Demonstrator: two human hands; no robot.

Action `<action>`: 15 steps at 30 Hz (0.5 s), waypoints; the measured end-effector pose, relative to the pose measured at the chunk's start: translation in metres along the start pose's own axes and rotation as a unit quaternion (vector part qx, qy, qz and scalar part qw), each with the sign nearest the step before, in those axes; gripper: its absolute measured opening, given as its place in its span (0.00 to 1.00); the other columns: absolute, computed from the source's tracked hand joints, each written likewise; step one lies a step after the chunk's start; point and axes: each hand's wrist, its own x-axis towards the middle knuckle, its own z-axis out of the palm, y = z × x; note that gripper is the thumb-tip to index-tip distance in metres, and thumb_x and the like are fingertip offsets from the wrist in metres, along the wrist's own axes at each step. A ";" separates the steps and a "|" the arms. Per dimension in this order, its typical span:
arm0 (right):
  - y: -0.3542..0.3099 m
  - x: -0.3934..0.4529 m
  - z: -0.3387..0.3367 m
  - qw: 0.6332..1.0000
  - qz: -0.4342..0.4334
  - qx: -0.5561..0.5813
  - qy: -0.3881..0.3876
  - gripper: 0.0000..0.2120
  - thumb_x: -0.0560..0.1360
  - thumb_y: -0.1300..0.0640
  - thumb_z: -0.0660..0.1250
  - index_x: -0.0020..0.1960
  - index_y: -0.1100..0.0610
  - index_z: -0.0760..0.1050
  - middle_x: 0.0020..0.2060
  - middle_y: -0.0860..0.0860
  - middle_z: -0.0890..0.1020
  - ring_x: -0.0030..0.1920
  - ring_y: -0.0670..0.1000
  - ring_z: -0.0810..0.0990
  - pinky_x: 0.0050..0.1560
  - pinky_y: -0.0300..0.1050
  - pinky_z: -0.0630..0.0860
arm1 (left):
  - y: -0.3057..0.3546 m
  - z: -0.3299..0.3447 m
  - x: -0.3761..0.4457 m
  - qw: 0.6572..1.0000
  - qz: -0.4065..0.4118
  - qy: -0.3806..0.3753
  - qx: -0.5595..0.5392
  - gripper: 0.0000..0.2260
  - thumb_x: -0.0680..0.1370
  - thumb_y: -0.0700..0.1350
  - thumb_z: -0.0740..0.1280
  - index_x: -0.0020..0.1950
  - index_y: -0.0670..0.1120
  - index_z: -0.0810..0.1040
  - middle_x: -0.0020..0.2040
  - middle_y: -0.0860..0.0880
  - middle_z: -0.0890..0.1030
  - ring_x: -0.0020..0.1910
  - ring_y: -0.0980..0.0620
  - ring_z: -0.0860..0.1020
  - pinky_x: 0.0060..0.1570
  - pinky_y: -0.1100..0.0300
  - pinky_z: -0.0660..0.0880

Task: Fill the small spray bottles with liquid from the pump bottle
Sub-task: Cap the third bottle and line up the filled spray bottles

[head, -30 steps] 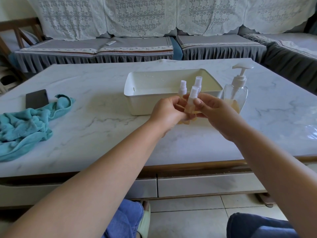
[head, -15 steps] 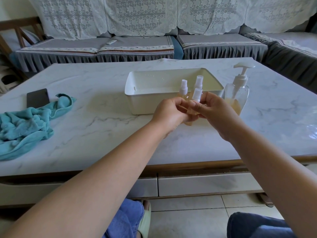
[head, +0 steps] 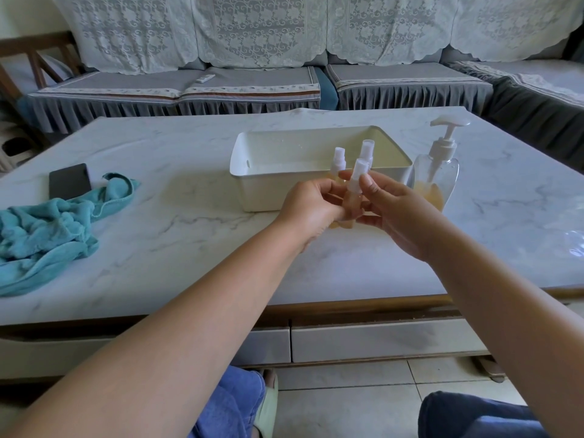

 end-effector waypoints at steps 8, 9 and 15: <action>0.004 0.004 0.003 0.999 -0.006 0.010 0.034 0.15 0.72 0.45 0.69 0.45 0.57 0.75 0.50 0.61 0.82 0.54 0.57 0.82 0.58 0.52 0.77 | 0.000 0.004 -0.002 1.000 0.011 -0.005 -0.015 0.09 0.68 0.33 0.76 0.42 0.45 0.82 0.41 0.44 0.84 0.43 0.44 0.84 0.53 0.50 0.80; 0.003 0.003 0.002 1.000 0.003 0.014 0.019 0.17 0.74 0.44 0.66 0.50 0.58 0.76 0.51 0.59 0.82 0.53 0.55 0.82 0.58 0.50 0.77 | 0.000 0.002 -0.001 1.000 0.009 -0.004 -0.015 0.09 0.68 0.34 0.76 0.42 0.46 0.82 0.40 0.46 0.84 0.41 0.47 0.84 0.52 0.52 0.80; 0.001 0.001 0.006 0.998 -0.006 0.006 0.057 0.14 0.70 0.46 0.70 0.45 0.56 0.77 0.51 0.64 0.82 0.51 0.57 0.81 0.66 0.61 0.73 | -0.001 0.001 0.001 1.000 0.013 0.002 -0.010 0.09 0.68 0.36 0.77 0.39 0.48 0.82 0.39 0.47 0.84 0.42 0.47 0.83 0.54 0.51 0.80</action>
